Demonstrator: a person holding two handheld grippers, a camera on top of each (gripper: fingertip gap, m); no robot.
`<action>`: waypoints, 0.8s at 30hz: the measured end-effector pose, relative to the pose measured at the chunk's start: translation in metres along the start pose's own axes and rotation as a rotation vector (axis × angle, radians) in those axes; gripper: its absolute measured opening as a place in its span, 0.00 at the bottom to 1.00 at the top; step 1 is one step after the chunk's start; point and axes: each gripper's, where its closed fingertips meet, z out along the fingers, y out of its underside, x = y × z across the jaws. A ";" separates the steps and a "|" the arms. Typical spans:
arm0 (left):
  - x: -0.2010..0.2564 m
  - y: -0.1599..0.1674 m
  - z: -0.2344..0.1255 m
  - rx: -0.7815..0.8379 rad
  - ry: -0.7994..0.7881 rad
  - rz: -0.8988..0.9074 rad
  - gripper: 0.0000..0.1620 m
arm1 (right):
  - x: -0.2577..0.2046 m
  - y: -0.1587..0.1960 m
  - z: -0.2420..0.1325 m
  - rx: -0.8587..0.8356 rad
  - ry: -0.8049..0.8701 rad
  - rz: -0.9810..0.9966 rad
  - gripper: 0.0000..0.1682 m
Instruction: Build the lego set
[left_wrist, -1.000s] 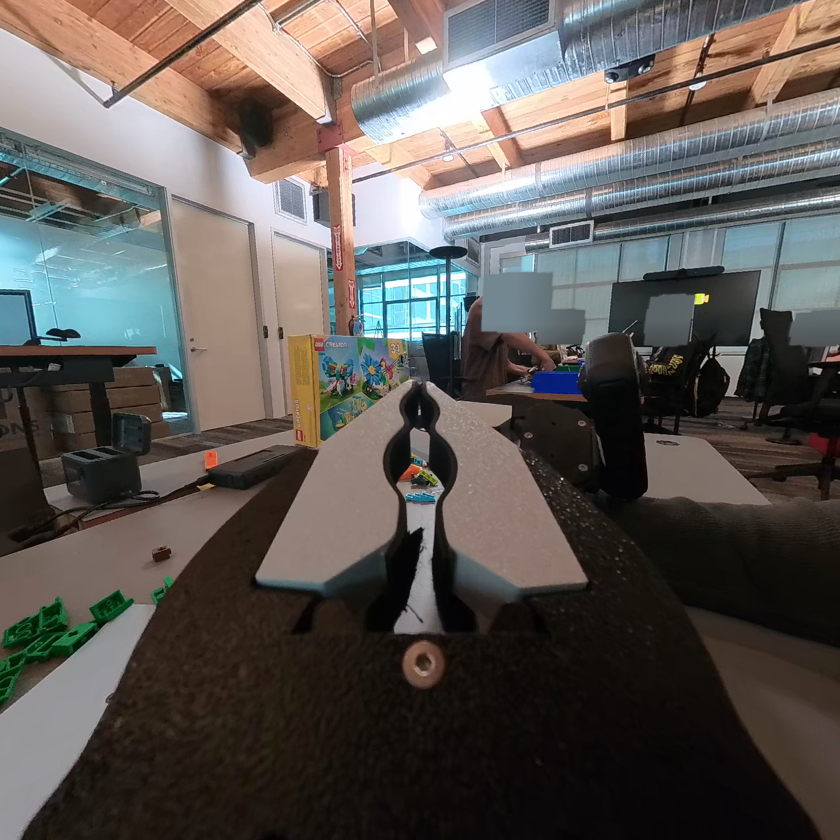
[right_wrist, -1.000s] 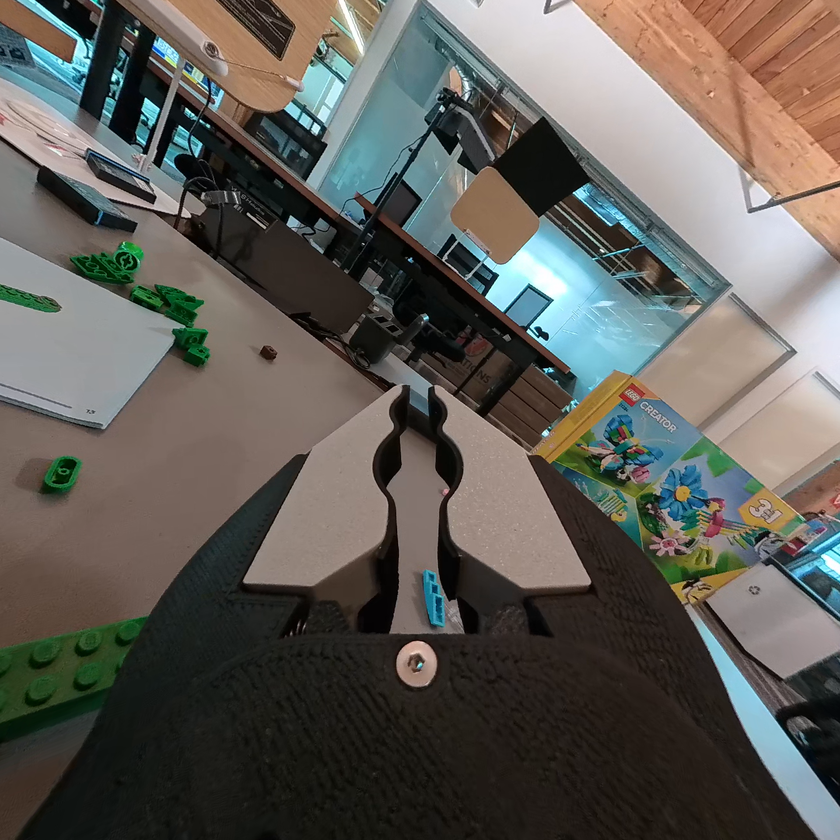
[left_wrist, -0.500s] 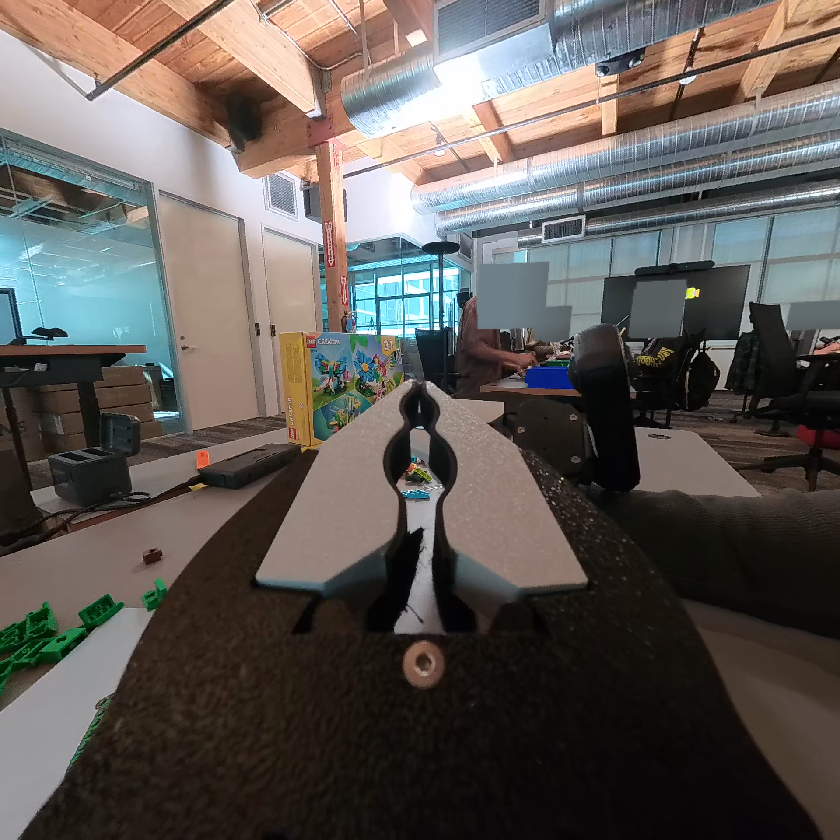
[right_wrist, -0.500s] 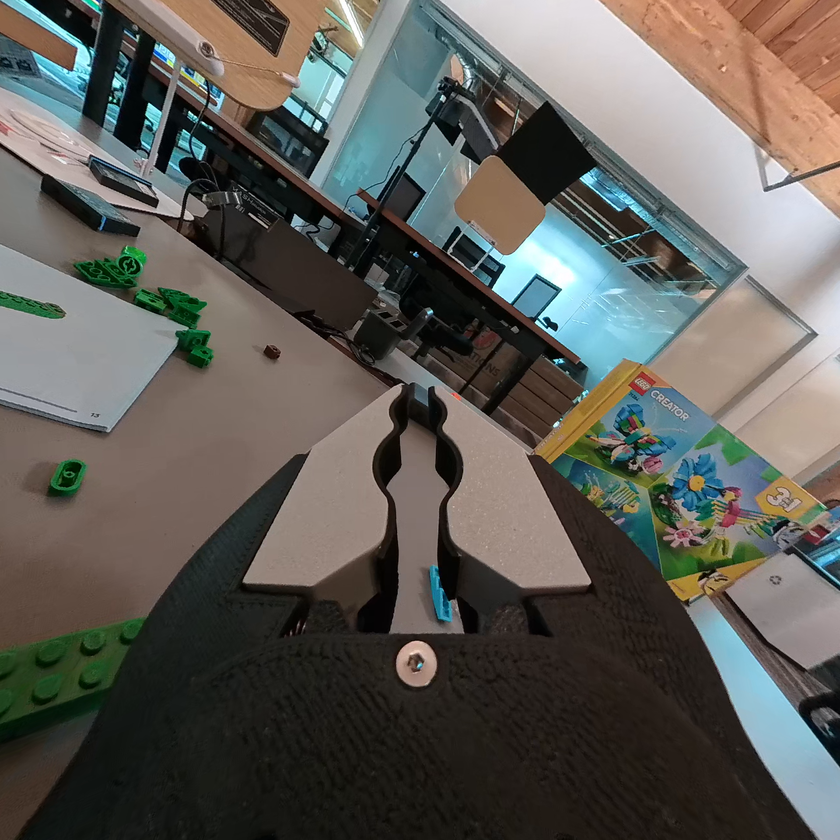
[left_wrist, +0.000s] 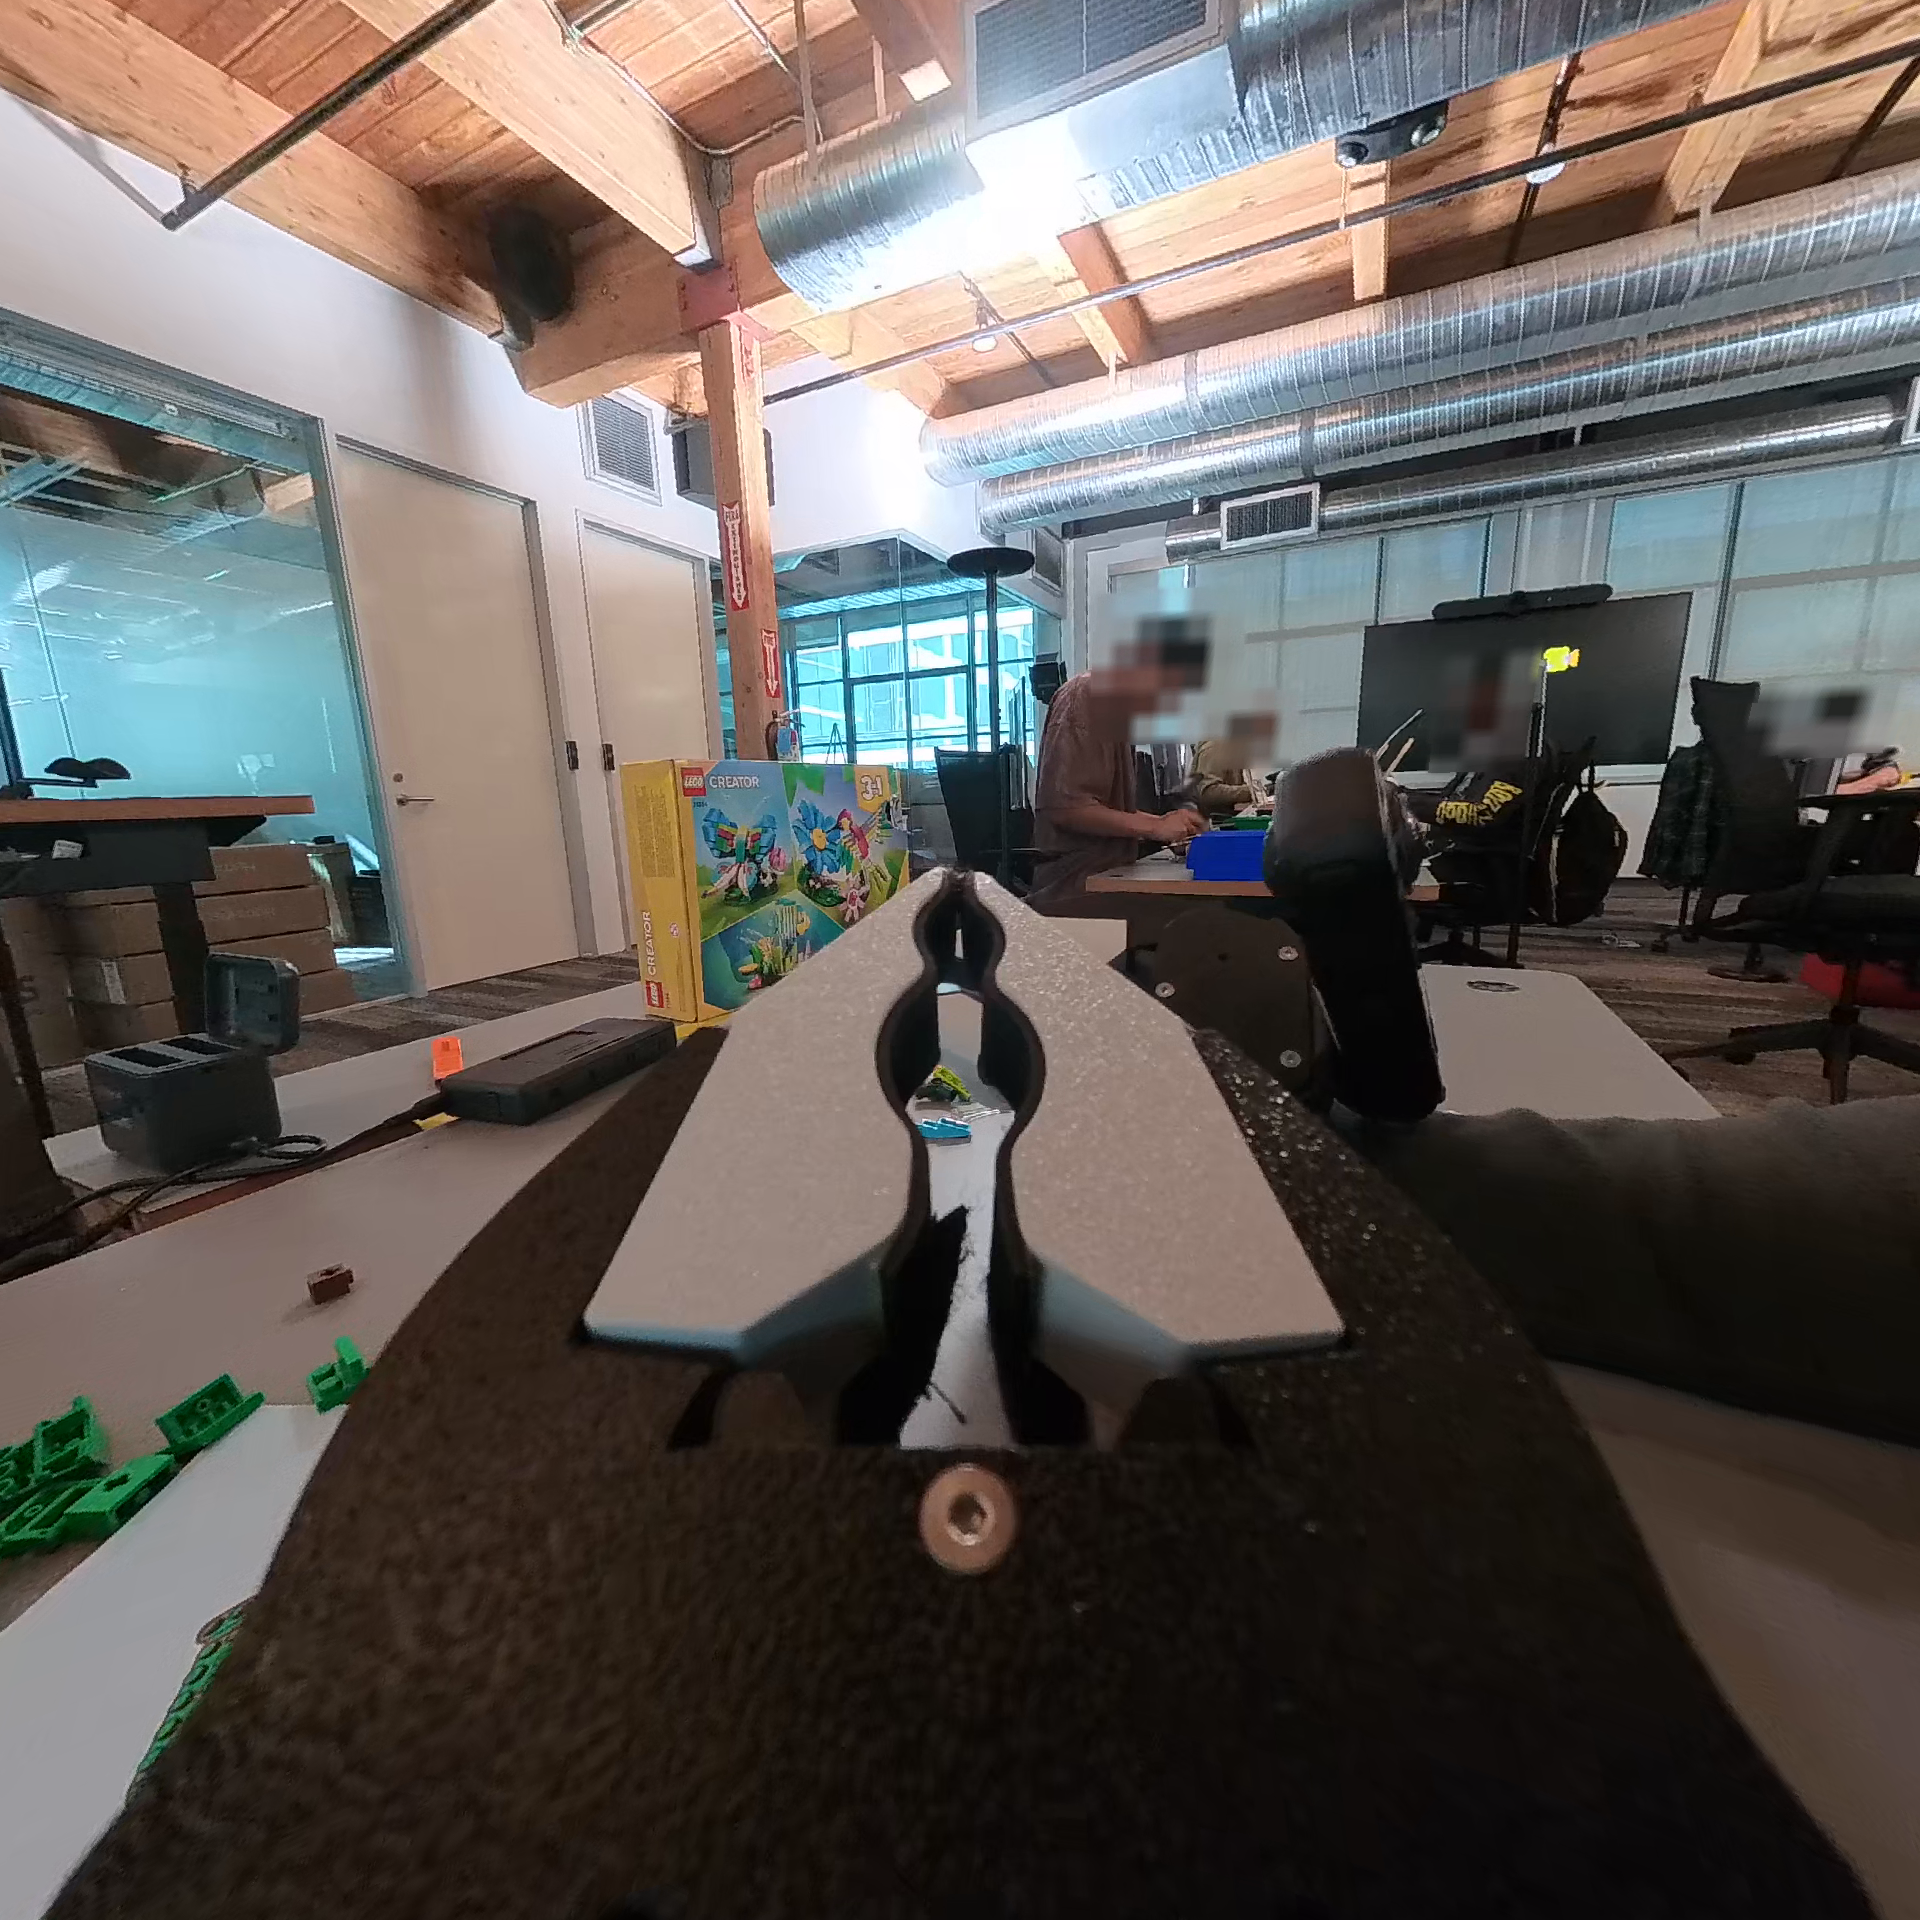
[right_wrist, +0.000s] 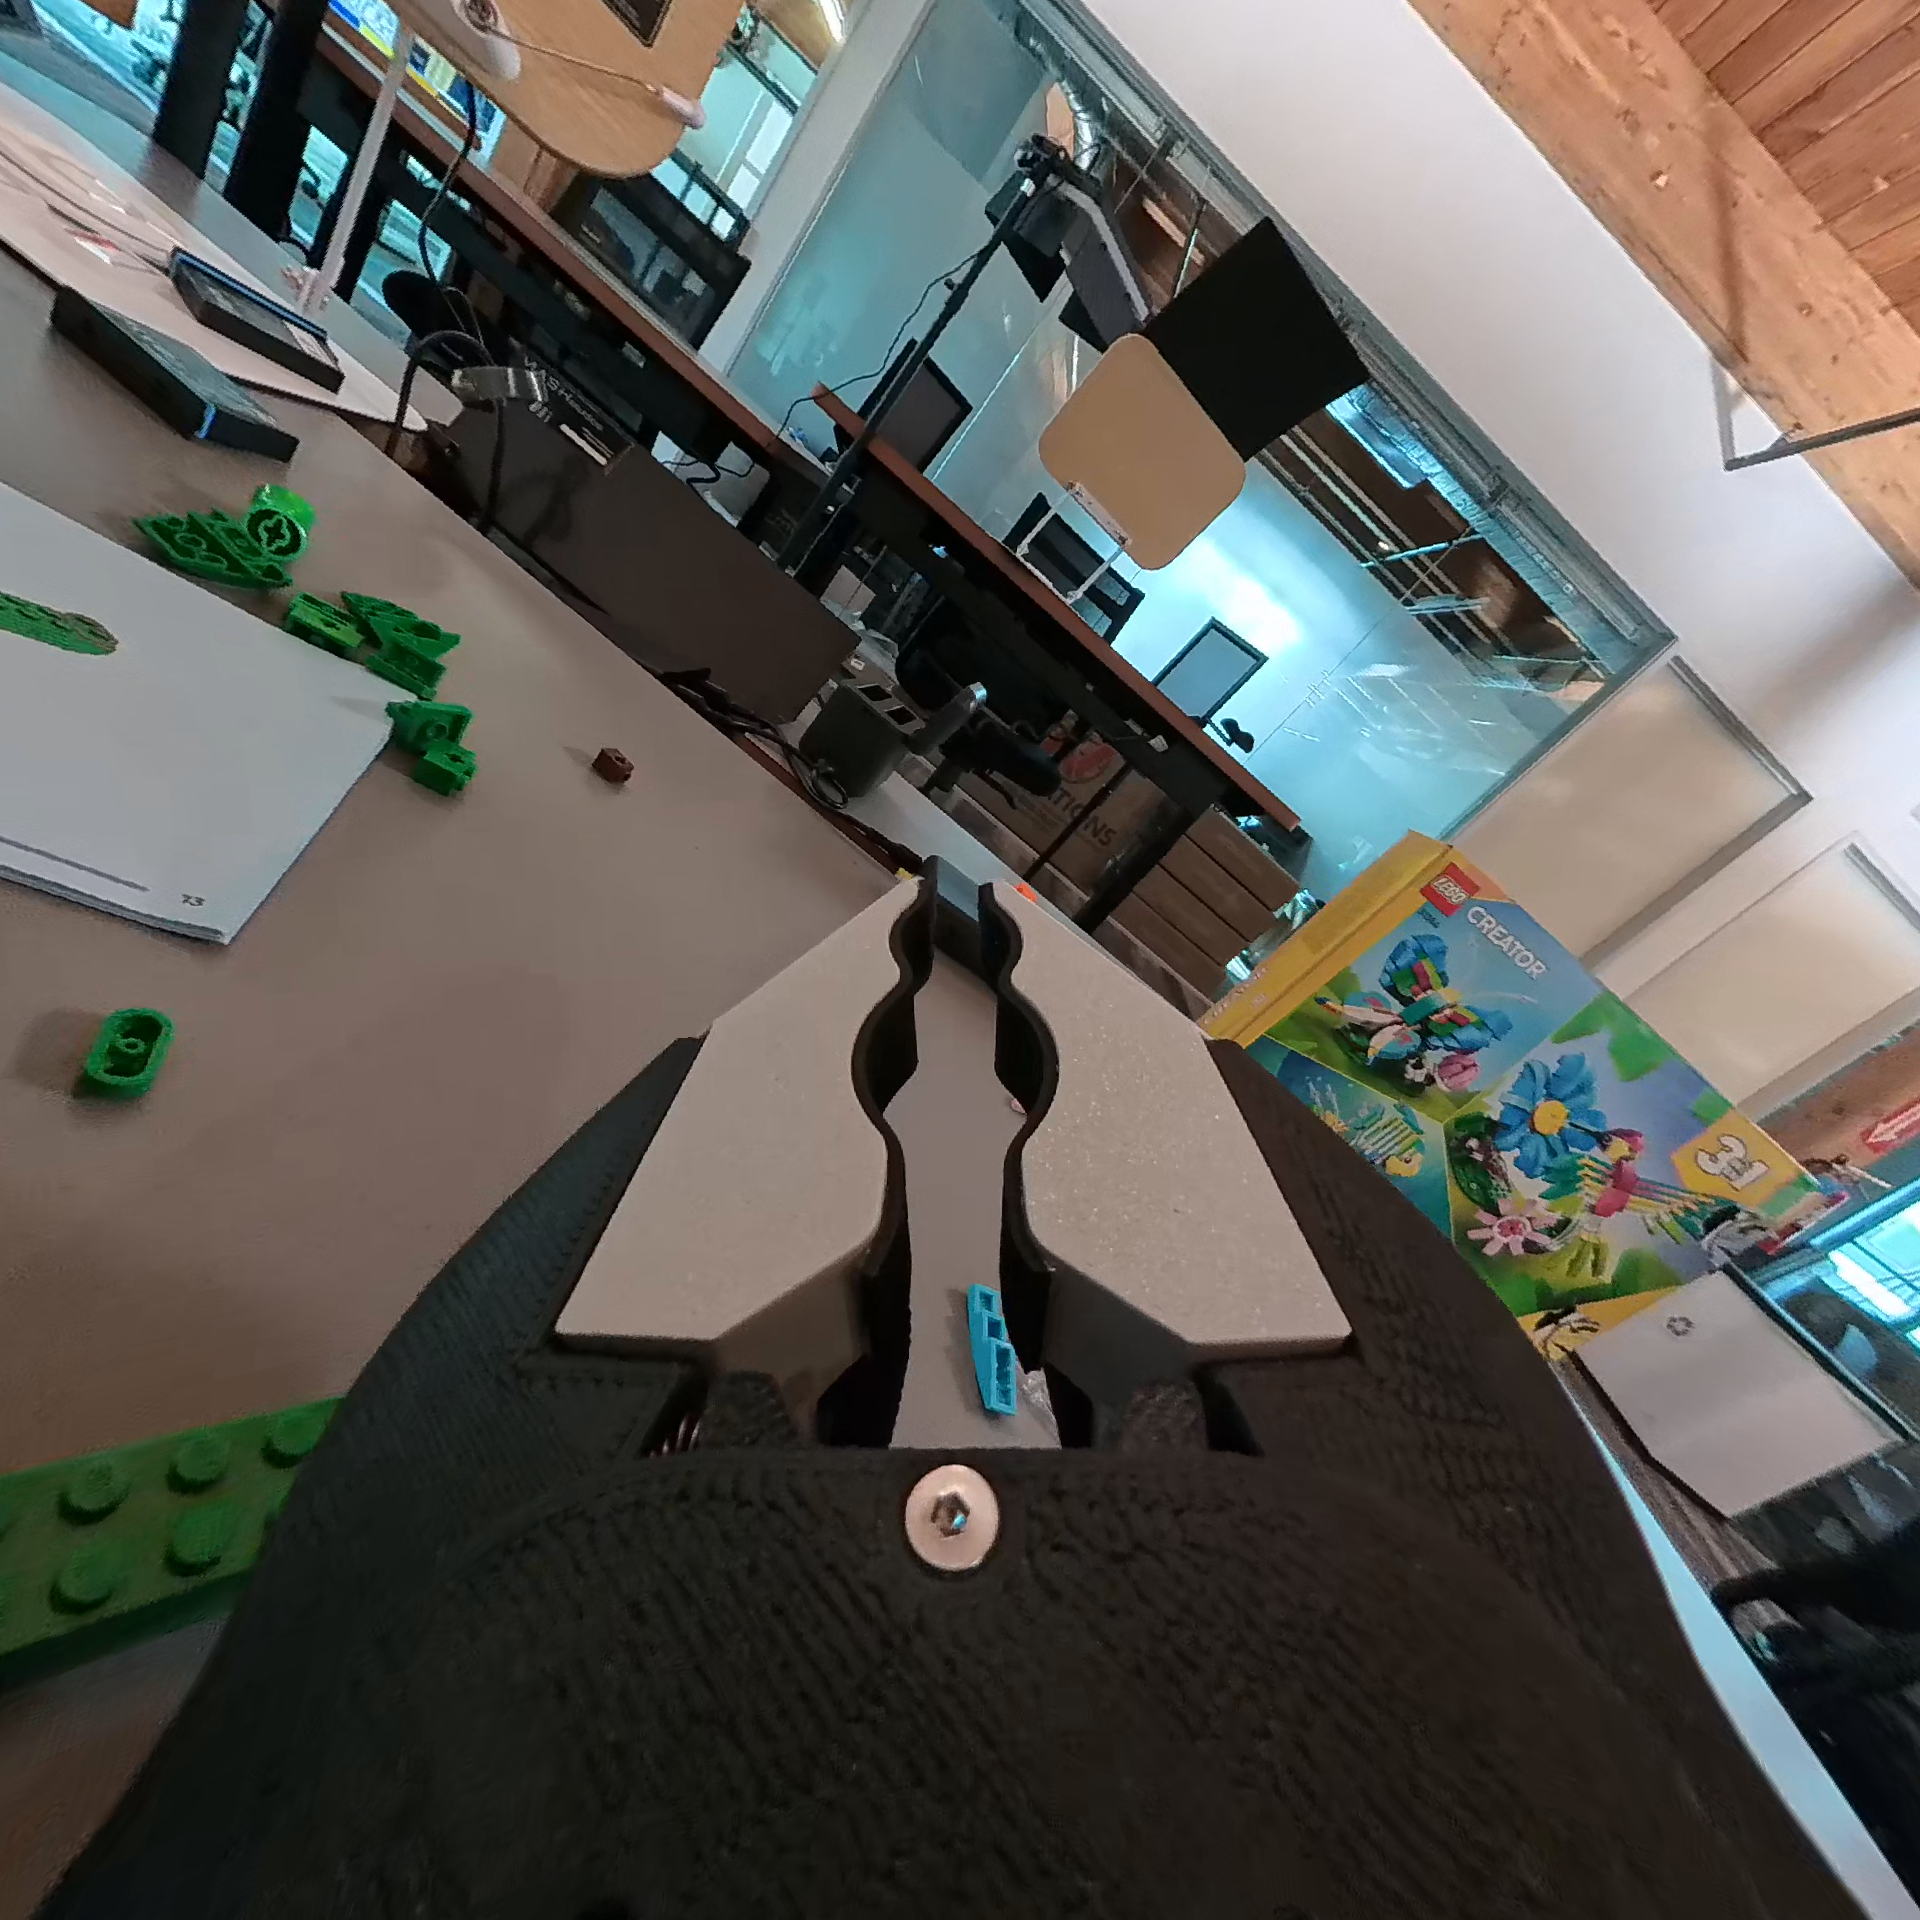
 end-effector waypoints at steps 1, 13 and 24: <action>0.000 0.000 0.000 0.000 0.001 -0.001 0.00 | 0.000 0.000 0.000 -0.003 -0.002 0.000 0.04; 0.000 0.001 0.000 -0.004 0.005 -0.007 0.00 | 0.002 0.002 0.000 -0.009 0.007 0.021 0.04; 0.000 0.002 0.001 -0.007 0.009 -0.012 0.00 | 0.002 0.003 0.000 -0.011 0.003 0.024 0.04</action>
